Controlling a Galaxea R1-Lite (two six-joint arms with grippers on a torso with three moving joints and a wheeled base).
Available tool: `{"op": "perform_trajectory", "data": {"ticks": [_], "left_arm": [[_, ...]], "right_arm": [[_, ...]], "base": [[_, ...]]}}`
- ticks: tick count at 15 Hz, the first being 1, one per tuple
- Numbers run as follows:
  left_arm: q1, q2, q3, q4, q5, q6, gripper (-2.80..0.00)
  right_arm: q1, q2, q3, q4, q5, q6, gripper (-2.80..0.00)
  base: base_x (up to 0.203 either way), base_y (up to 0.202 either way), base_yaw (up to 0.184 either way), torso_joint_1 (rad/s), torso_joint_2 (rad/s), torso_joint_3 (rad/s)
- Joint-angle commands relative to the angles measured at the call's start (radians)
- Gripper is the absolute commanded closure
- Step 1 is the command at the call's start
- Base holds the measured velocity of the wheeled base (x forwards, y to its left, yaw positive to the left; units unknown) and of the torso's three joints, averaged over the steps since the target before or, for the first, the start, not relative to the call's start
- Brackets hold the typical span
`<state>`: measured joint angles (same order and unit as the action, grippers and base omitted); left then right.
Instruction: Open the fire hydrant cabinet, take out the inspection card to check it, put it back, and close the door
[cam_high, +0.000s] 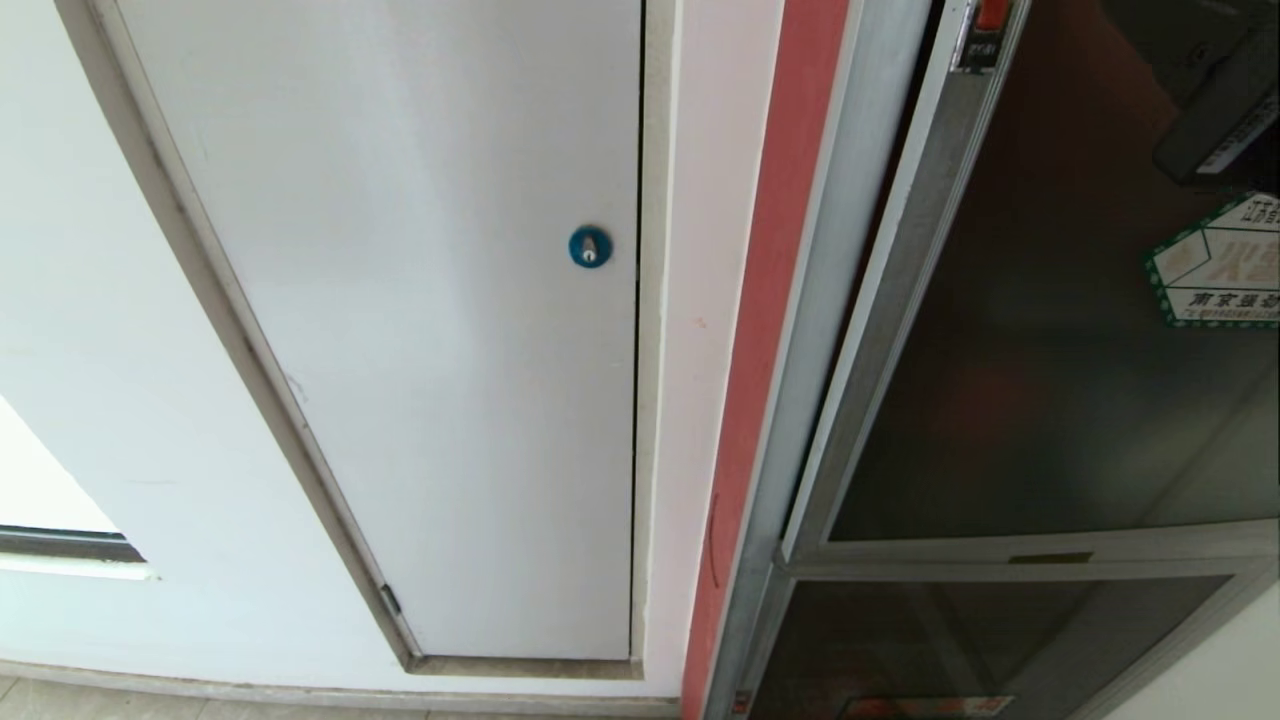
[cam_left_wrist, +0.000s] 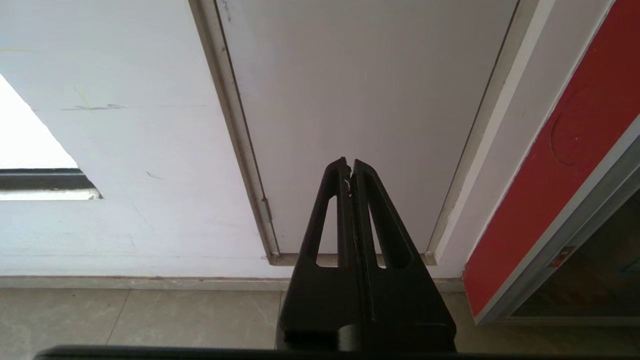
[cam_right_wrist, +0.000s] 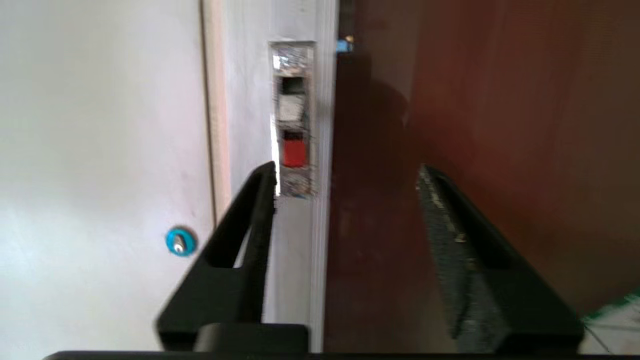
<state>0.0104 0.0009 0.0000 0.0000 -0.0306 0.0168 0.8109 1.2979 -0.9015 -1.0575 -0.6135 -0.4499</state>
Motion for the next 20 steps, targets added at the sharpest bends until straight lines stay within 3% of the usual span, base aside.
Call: {"op": "perform_trajectory", "data": {"ticks": [1, 6, 12, 20], "left_arm": [[0.000, 0.001, 0.000, 0.000, 0.000, 0.000, 0.00], [0.000, 0.001, 0.000, -0.002, 0.000, 0.000, 0.00], [0.000, 0.001, 0.002, 0.000, 0.000, 0.000, 0.00], [0.000, 0.001, 0.001, 0.000, 0.000, 0.000, 0.00]], "right_arm": [[-0.002, 0.059, 0.005, -0.037, 0.015, -0.008, -2.80], [-0.001, 0.090, 0.036, -0.117, 0.028, -0.076, -2.80], [-0.005, 0.152, -0.117, -0.114, 0.037, -0.096, -2.80], [-0.085, 0.204, -0.177, -0.110, 0.051, -0.104, -2.80]], "base": [[0.000, 0.000, 0.000, 0.000, 0.00, 0.000], [0.000, 0.000, 0.000, 0.000, 0.00, 0.000], [0.000, 0.000, 0.000, 0.000, 0.00, 0.000], [0.000, 0.000, 0.000, 0.000, 0.00, 0.000]]}}
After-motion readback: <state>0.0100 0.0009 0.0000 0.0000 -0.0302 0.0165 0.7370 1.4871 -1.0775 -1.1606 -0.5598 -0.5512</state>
